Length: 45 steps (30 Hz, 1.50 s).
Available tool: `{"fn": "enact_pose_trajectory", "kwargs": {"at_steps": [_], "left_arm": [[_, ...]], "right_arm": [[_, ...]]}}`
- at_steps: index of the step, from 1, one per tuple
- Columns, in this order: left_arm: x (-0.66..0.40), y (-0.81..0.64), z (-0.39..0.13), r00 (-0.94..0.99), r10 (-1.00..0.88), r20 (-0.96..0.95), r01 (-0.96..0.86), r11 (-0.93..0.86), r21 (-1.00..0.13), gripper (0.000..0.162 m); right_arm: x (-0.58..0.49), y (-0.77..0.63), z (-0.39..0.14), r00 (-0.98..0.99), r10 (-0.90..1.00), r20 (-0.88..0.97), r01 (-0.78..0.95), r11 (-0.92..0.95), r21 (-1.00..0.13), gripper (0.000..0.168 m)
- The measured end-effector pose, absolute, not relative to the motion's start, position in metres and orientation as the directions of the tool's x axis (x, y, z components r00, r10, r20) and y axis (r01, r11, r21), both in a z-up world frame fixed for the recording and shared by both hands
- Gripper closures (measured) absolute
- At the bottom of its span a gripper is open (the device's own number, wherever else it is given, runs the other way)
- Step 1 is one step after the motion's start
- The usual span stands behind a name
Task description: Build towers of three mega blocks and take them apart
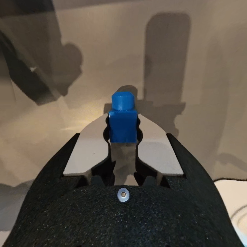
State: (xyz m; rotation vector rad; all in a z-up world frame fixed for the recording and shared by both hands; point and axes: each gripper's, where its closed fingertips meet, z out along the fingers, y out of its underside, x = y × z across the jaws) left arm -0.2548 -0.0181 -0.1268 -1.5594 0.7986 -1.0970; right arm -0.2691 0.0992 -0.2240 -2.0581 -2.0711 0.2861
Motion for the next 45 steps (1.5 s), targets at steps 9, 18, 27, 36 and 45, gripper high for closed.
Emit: {"fn": "enact_pose_trajectory", "kwargs": {"at_steps": [9,18,27,36,45], "left_arm": [[-0.255,-0.017,-0.127,0.368,-0.893,0.26,0.049,-0.26,-0.964,0.127],[-0.243,-0.019,-0.132,0.359,-0.905,0.229,0.023,-0.236,-0.971,0.127],[-0.242,-0.026,-0.125,0.335,-0.929,0.159,0.048,-0.152,-0.987,0.127],[-0.238,-0.026,-0.128,0.323,-0.932,0.167,0.026,-0.167,-0.986,0.126],[-0.232,-0.032,-0.135,0.278,-0.943,0.181,-0.033,-0.197,-0.98,0.127]], "right_arm": [[-0.262,0.1,-0.17,0.169,0.985,0.045,0.749,-0.099,-0.655,0.132],[-0.23,0.055,-0.059,0.354,0.931,0.087,0.16,0.032,-0.987,0.132],[-0.24,-0.004,-0.002,0.164,0.985,0.047,-0.181,0.077,-0.98,0.132],[-0.253,-0.009,-0.015,0.031,0.996,-0.085,-0.239,-0.075,-0.968,0.132],[-0.26,-0.011,-0.029,-0.062,0.984,-0.168,-0.231,-0.178,-0.956,0.132]]}}
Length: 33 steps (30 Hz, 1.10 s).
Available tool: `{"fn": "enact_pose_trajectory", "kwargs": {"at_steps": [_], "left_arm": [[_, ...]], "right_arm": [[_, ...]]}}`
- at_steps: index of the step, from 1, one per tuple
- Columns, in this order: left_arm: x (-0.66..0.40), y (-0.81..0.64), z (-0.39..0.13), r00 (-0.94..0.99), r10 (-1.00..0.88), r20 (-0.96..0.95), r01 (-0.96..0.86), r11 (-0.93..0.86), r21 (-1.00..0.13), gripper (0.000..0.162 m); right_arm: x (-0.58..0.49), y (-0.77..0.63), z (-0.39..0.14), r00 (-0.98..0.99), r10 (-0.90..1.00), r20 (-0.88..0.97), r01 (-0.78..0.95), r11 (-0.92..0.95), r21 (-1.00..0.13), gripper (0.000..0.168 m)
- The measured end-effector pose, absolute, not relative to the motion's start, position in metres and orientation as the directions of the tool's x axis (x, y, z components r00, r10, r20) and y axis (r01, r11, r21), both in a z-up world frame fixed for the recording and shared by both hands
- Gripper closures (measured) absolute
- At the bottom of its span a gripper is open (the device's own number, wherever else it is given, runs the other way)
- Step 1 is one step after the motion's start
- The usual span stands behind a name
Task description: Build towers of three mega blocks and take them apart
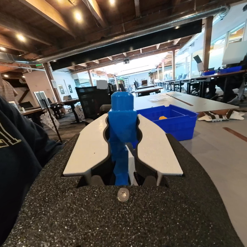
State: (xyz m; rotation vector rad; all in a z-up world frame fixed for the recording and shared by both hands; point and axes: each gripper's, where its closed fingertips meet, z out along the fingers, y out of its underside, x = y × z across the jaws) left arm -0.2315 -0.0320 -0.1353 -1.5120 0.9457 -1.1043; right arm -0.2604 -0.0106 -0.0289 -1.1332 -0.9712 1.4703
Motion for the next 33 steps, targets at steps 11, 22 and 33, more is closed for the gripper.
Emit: {"fn": "enact_pose_trajectory", "kwargs": {"at_steps": [11,22,33], "left_arm": [[-0.234,-0.027,-0.137,0.298,-0.928,0.226,-0.019,-0.243,-0.97,0.127],[-0.232,-0.03,-0.139,0.29,-0.932,0.219,-0.04,-0.24,-0.97,0.127],[-0.232,-0.035,-0.135,0.263,-0.946,0.192,-0.027,-0.206,-0.978,0.127]], "right_arm": [[-0.262,-0.004,-0.033,-0.066,0.968,-0.243,-0.252,-0.252,-0.934,0.132],[-0.269,-0.014,-0.038,-0.139,0.957,-0.254,-0.227,-0.281,-0.932,0.132],[-0.271,-0.031,-0.049,-0.235,0.947,-0.218,-0.157,-0.258,-0.953,0.132]]}}
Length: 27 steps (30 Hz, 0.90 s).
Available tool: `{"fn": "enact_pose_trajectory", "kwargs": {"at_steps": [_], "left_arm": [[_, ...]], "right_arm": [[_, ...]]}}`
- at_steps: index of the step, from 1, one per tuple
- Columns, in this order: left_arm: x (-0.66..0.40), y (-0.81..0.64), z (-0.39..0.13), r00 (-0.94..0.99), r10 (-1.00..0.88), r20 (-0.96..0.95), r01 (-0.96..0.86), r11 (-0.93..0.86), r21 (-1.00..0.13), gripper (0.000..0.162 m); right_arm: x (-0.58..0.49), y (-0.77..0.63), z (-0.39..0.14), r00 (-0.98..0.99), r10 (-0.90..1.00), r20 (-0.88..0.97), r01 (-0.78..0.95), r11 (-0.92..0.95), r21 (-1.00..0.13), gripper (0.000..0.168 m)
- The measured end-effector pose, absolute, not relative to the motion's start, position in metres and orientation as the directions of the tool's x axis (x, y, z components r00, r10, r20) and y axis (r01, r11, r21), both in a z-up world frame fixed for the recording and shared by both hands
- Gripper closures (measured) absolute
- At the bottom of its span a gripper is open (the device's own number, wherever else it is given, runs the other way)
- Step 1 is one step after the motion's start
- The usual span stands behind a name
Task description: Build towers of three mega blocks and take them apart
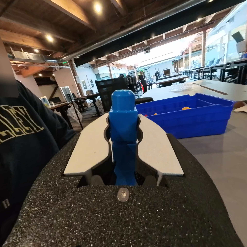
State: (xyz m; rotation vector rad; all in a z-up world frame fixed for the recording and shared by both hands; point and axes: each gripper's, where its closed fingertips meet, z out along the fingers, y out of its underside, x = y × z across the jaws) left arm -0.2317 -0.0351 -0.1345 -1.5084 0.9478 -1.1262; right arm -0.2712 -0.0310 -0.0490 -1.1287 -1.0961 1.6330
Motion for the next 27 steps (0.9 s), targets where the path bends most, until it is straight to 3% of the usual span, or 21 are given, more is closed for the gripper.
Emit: {"fn": "enact_pose_trajectory", "kwargs": {"at_steps": [22,27], "left_arm": [[-0.225,-0.039,-0.135,0.241,-0.96,0.146,-0.052,-0.163,-0.985,0.127],[-0.222,-0.038,-0.141,0.266,-0.96,0.09,-0.11,-0.123,-0.986,0.127]], "right_arm": [[-0.263,-0.037,-0.054,-0.212,0.969,-0.128,-0.143,-0.16,-0.977,0.131],[-0.251,-0.031,-0.058,-0.119,0.99,-0.072,0.014,-0.071,-0.997,0.106]]}}
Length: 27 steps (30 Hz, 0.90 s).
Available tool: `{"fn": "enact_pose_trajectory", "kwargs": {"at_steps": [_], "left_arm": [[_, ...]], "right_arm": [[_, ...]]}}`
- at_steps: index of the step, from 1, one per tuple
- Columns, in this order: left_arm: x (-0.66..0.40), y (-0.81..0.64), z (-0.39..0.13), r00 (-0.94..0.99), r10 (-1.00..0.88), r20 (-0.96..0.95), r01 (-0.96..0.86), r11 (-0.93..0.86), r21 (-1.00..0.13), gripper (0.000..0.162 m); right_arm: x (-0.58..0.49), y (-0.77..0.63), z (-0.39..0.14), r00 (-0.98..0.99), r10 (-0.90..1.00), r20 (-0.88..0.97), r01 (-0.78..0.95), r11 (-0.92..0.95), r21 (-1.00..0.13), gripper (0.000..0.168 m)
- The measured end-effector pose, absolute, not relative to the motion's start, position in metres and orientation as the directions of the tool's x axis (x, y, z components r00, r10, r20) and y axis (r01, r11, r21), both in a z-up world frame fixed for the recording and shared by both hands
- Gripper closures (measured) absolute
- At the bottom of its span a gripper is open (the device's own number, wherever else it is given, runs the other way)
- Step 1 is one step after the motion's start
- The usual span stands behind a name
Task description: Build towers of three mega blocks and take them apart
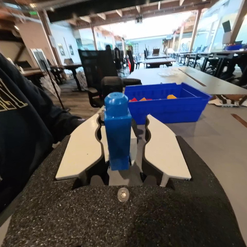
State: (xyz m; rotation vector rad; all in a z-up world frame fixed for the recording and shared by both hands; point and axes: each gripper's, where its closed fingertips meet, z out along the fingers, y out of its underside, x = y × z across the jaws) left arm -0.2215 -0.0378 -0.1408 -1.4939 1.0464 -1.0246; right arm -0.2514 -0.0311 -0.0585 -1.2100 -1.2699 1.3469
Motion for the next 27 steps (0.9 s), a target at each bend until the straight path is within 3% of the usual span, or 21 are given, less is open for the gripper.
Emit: {"fn": "enact_pose_trajectory", "kwargs": {"at_steps": [12,14,18,23,25,27], "left_arm": [[-0.214,-0.046,-0.152,0.23,-0.973,0.022,-0.212,-0.072,-0.975,0.127],[-0.212,-0.051,-0.153,0.2,-0.98,-0.002,-0.23,-0.045,-0.972,0.127],[-0.211,-0.053,-0.154,0.199,-0.98,-0.025,-0.242,-0.024,-0.97,0.127],[-0.211,-0.054,-0.153,0.191,-0.981,-0.037,-0.23,-0.009,-0.973,0.126],[-0.211,-0.055,-0.148,0.185,-0.981,-0.054,-0.198,0.016,-0.98,0.116],[-0.211,-0.053,-0.144,0.205,-0.977,-0.053,-0.168,0.018,-0.986,0.09]], "right_arm": [[-0.233,-0.04,-0.076,-0.007,0.989,0.15,0.455,0.137,-0.88,0.111],[-0.235,-0.044,-0.08,-0.019,0.988,0.151,0.495,0.14,-0.857,0.108],[-0.234,-0.053,-0.09,-0.053,0.988,0.147,0.583,0.15,-0.799,0.125],[-0.234,-0.056,-0.089,-0.064,0.987,0.145,0.577,0.155,-0.802,0.128],[-0.232,-0.055,-0.092,-0.061,0.989,0.137,0.589,0.147,-0.794,0.128],[-0.23,-0.053,-0.094,-0.057,0.989,0.134,0.595,0.141,-0.792,0.128]]}}
